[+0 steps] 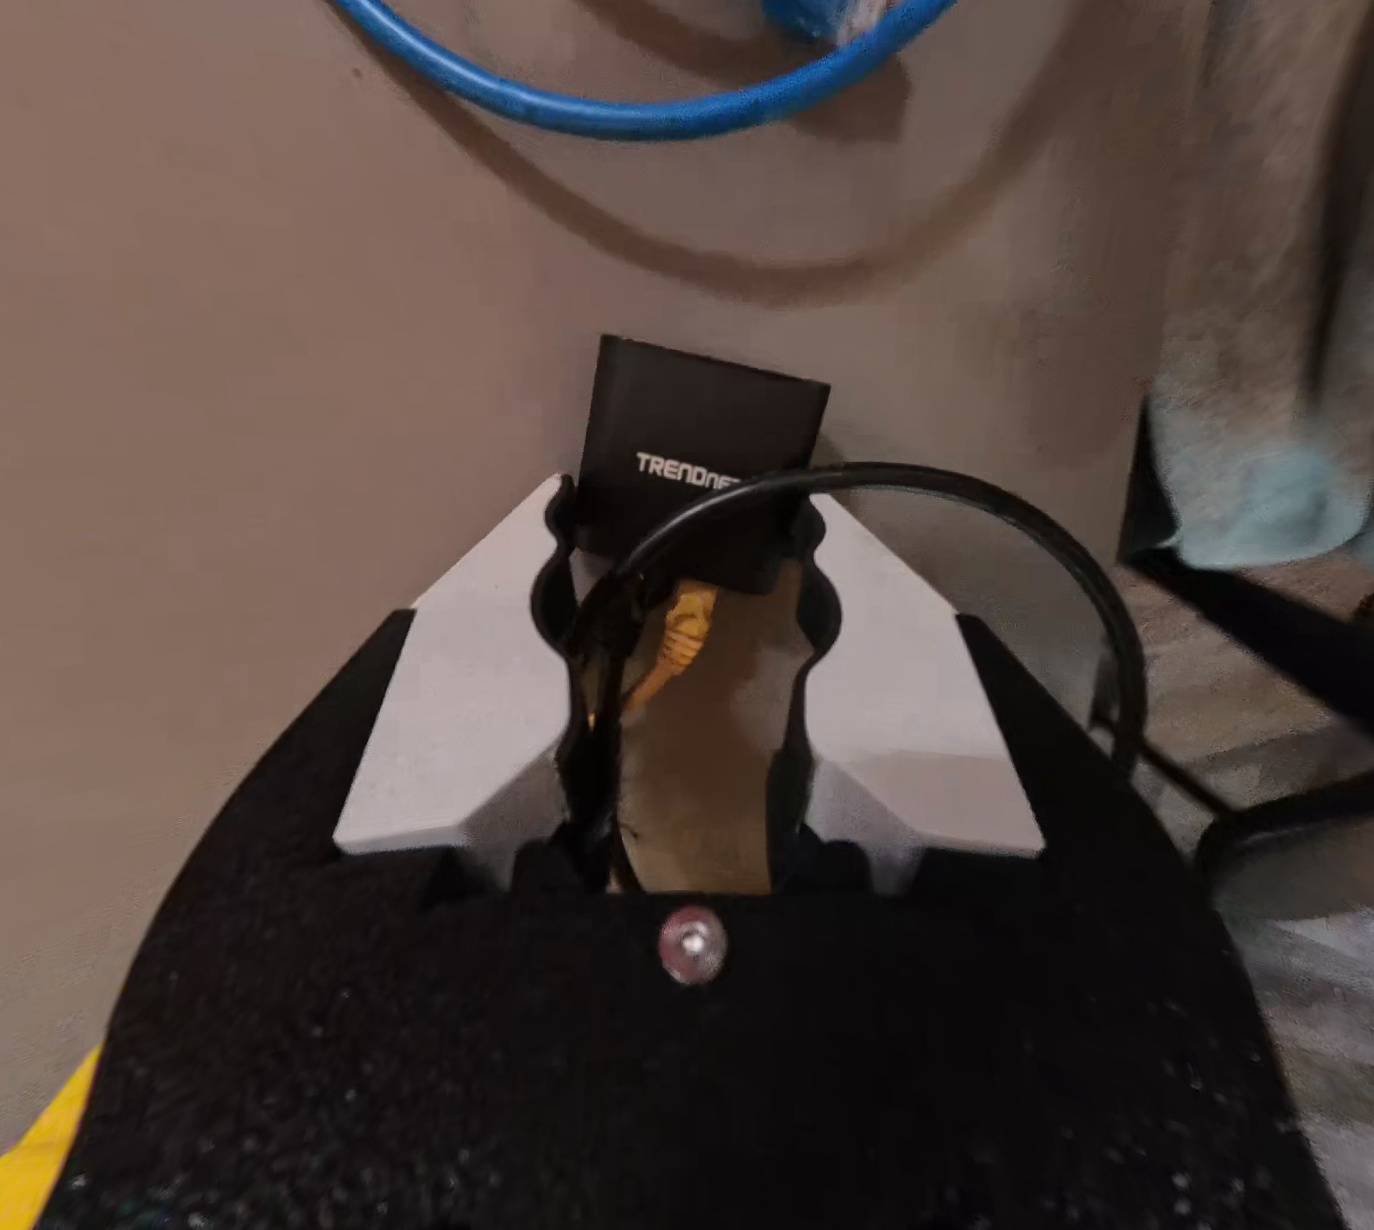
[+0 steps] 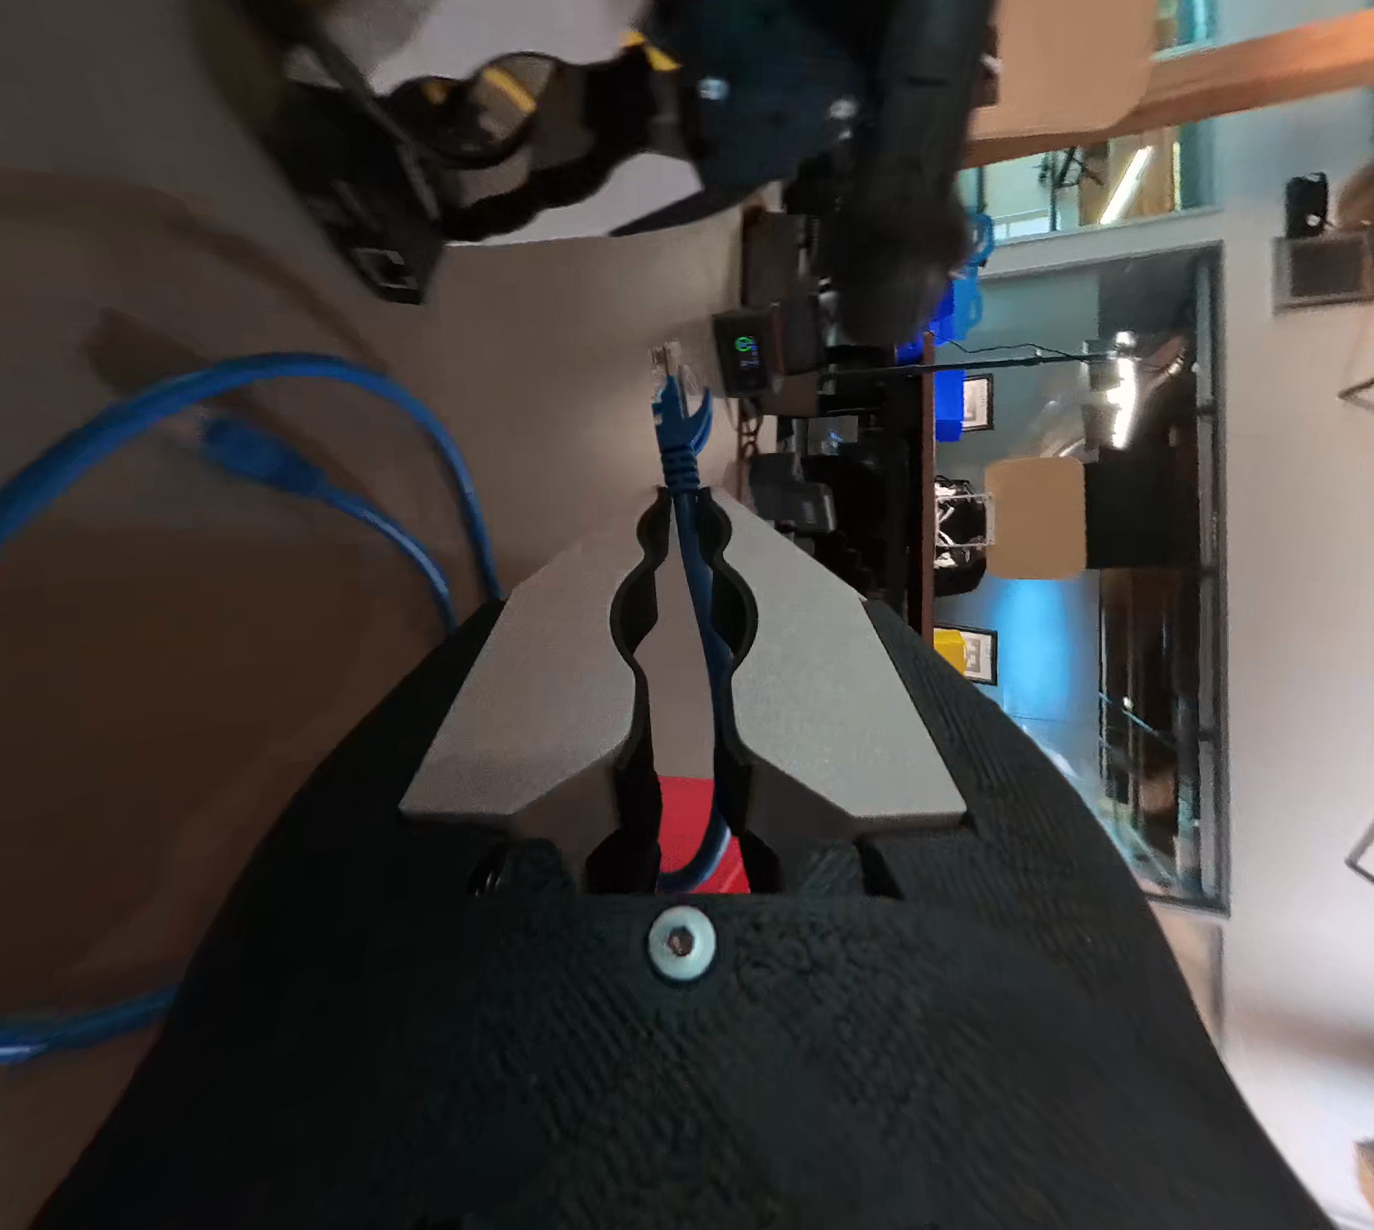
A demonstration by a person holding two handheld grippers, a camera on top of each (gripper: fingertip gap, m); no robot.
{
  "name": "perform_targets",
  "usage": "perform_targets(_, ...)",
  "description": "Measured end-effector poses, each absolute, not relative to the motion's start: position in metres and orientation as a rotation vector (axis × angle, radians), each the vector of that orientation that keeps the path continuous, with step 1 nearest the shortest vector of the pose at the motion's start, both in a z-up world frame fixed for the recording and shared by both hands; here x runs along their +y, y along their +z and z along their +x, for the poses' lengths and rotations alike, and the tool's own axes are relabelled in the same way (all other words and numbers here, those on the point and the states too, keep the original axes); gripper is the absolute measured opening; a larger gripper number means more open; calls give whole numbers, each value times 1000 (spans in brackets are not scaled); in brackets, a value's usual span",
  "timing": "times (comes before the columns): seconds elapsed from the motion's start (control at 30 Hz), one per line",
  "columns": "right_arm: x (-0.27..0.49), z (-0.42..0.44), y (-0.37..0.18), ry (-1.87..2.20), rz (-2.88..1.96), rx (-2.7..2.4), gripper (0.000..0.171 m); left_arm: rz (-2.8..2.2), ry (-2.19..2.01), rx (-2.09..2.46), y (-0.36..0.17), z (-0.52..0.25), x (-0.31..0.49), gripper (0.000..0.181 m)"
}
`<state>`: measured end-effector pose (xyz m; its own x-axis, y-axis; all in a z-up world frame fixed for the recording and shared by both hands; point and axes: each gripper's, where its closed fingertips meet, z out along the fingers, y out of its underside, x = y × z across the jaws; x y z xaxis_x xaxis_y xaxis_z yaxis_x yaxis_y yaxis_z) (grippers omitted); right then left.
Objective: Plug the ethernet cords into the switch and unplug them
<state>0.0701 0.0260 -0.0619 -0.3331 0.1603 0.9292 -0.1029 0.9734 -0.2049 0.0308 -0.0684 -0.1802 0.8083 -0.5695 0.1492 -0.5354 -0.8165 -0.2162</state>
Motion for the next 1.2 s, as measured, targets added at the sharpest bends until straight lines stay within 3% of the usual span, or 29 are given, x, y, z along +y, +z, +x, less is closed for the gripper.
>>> perform_targets(0.03,22,70,-72,236,-26,-1907,5,-2818,-357,817,-180,32,-66,57)
perform_targets(0.3,10,68,-134,80,8,-2040,5,-2705,-597,431,-173,36,-56,57)
perform_targets(0.67,11,64,-141,85,-34,-2046,4,-2485,-672,19,-165,45,-55,57)
perform_targets(0.93,-12,81,-124,291,45,-2001,5,-2408,-495,-73,-155,71,-86,56)
perform_targets(1.2,-35,87,-142,254,178,-2005,5,-2214,-567,19,-149,86,-95,56)
